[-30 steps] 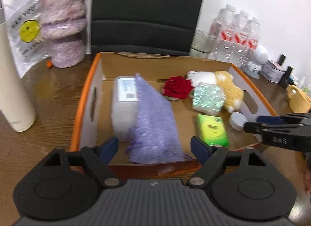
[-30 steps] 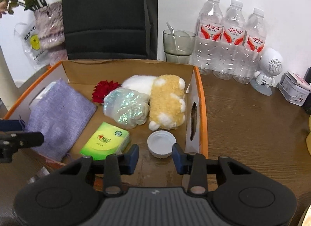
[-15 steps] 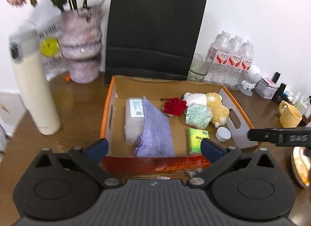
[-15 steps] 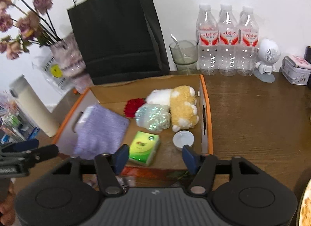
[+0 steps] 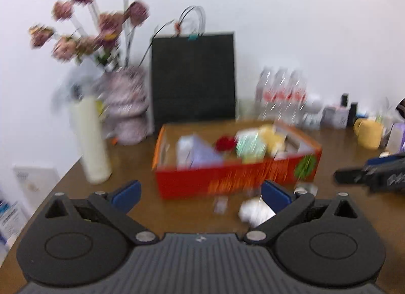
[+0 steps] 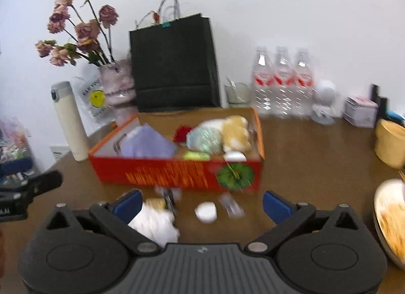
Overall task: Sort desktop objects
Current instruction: 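Withdraw both tools from the box back over the table, then grasp the wrapped snack with left tool while right tool grasps the plastic packet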
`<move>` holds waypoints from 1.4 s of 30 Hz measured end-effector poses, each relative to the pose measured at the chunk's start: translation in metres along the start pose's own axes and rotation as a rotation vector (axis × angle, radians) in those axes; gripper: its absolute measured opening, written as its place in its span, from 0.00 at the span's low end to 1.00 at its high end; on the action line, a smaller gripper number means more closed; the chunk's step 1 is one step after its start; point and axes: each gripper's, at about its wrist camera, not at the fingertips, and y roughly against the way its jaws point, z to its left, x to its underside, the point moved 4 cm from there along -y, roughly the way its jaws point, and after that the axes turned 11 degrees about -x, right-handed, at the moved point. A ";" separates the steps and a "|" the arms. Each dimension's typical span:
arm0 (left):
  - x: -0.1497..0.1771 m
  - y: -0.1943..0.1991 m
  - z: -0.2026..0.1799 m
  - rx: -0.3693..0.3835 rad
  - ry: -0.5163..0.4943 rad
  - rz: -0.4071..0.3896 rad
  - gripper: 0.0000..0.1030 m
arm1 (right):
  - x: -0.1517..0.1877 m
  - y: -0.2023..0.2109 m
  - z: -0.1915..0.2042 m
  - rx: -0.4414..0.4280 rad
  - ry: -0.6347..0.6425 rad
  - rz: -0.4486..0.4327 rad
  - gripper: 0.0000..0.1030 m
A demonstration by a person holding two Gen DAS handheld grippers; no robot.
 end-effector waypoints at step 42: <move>0.066 0.011 0.010 0.132 0.158 0.154 0.10 | 0.059 0.009 0.011 0.037 0.007 0.071 0.08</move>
